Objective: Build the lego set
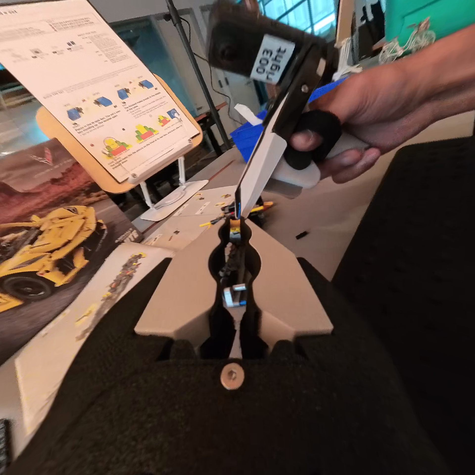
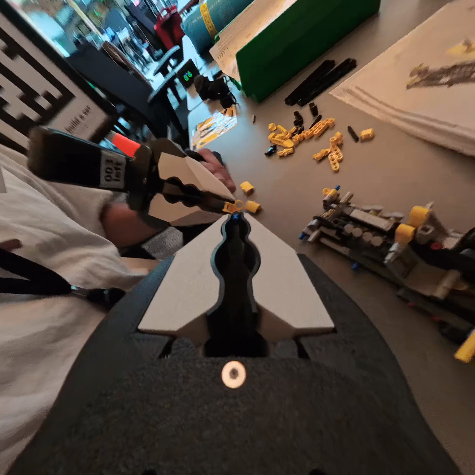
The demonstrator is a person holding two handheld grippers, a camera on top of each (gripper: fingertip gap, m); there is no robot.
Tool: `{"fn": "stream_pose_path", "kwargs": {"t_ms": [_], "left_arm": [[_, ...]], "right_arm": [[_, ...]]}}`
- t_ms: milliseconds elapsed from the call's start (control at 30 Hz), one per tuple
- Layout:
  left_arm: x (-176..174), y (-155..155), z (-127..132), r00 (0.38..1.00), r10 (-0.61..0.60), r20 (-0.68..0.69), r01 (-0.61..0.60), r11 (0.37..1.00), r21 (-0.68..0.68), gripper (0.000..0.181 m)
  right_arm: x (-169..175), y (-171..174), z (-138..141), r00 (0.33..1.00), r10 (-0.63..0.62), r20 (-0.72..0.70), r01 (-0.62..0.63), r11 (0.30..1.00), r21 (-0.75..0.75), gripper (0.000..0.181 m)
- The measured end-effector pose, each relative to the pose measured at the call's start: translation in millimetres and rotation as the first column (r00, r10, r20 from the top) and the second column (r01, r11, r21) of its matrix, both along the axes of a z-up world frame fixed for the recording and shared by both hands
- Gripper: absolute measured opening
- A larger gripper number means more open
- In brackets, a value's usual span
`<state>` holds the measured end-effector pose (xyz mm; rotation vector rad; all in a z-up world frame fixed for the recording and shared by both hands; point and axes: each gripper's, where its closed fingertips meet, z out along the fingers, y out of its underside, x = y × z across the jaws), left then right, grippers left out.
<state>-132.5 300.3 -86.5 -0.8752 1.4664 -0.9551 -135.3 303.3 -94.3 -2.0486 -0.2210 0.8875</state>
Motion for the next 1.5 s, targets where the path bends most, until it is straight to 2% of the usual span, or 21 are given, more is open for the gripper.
{"fn": "stream_pose_path", "kwargs": {"t_ms": [100,200,267,367,467,567,667,767,833,967,1033,1067,1133,1167,1233,1300,1333,1433,1500], "left_arm": [[-0.6,-2.3,0.4,0.998,-0.057,-0.005,0.057,0.995,-0.078,0.008],[-3.1,-7.4,3.2,0.99,-0.14,0.004,0.138,0.977,-0.165,0.008],[-4.2,-9.9,3.0,0.985,-0.173,0.001,0.17,0.967,-0.19,0.008],[-4.2,-9.3,2.4,0.984,-0.18,-0.005,0.176,0.963,-0.202,0.008],[-4.5,-7.1,3.5,0.982,-0.19,-0.004,0.184,0.955,-0.234,0.008],[-4.8,-6.8,3.7,0.979,-0.203,-0.004,0.195,0.947,-0.255,0.008],[-4.9,-7.9,3.9,0.975,-0.222,-0.006,0.212,0.938,-0.273,0.008],[-6.4,-2.7,9.8,0.975,-0.222,0.026,0.219,0.925,-0.311,0.008],[-6.5,-1.8,9.1,0.977,-0.213,0.023,0.211,0.931,-0.299,0.008],[-4.0,2.9,10.1,0.984,-0.175,0.032,0.177,0.94,-0.293,0.008],[-2.9,13.5,11.9,0.99,-0.134,0.04,0.14,0.931,-0.338,0.008],[-3.2,19.4,14.2,0.992,-0.119,0.051,0.13,0.919,-0.373,0.008],[-2.5,30.3,16.6,0.993,-0.099,0.057,0.114,0.872,-0.476,0.008],[-1.9,31.8,18.2,0.991,-0.116,0.059,0.129,0.819,-0.559,0.009],[1.3,37.0,20.6,0.99,-0.129,0.053,0.126,0.665,-0.736,0.009],[3.9,35.3,21.8,0.984,-0.174,0.039,0.126,0.524,-0.842,0.009],[4.8,34.4,21.0,0.982,-0.189,0.022,0.111,0.473,-0.874,0.009],[4.4,31.5,21.0,0.975,-0.223,-0.003,0.083,0.375,-0.923,0.009],[3.7,29.8,21.1,0.972,-0.233,-0.011,0.075,0.359,-0.93,0.009]], "right_arm": [[-0.7,-2.9,0.3,0.981,0.011,-0.191,-0.022,0.998,-0.054,0.004],[-3.0,-9.0,3.3,0.929,0.064,-0.366,-0.095,0.993,-0.065,0.003],[-4.0,-11.9,3.3,0.905,0.102,-0.414,-0.142,0.988,-0.067,0.003],[-3.6,-11.5,2.2,0.938,0.134,-0.321,-0.154,0.987,-0.038,0.004],[-3.5,-9.3,2.2,0.985,0.146,-0.092,-0.146,0.989,0.012,0.006],[-3.2,-9.0,2.0,0.986,0.157,0.062,-0.16,0.986,0.042,0.004],[-6.6,-8.9,-1.0,0.98,0.181,0.077,-0.184,0.982,0.038,0.005],[-8.9,-4.2,5.0,0.976,0.192,-0.099,-0.193,0.981,0.005,0.005],[-9.6,-3.1,4.3,0.968,0.2,-0.151,-0.205,0.979,-0.018,0.004],[-5.6,0.5,7.4,0.981,0.17,-0.092,-0.172,0.985,-0.016,0.005],[-0.3,4.0,12.7,0.991,0.127,-0.032,-0.126,0.991,0.043,0.021],[4.0,6.6,16.1,0.996,0.084,0.02,-0.086,0.992,0.091,0.023],[10.5,11.1,16.5,0.984,-0.008,0.178,-0.021,0.987,0.161,0.03],[12.8,14.6,14.7,0.96,-0.056,0.275,0.007,0.984,0.178,0.037],[14.5,22.5,19.0,0.893,-0.155,0.423,0.056,0.969,0.239,0.042],[16.0,28.3,24.4,0.812,-0.214,0.543,0.058,0.955,0.29,0.042],[16.9,30.1,25.7,0.775,-0.222,0.592,0.043,0.953,0.3,0.042],[10.4,30.5,23.3,0.734,-0.153,0.661,-0.034,0.965,0.261,0.041],[7.5,30.8,22.4,0.712,-0.132,0.689,-0.07,0.964,0.257,0.036]]}}
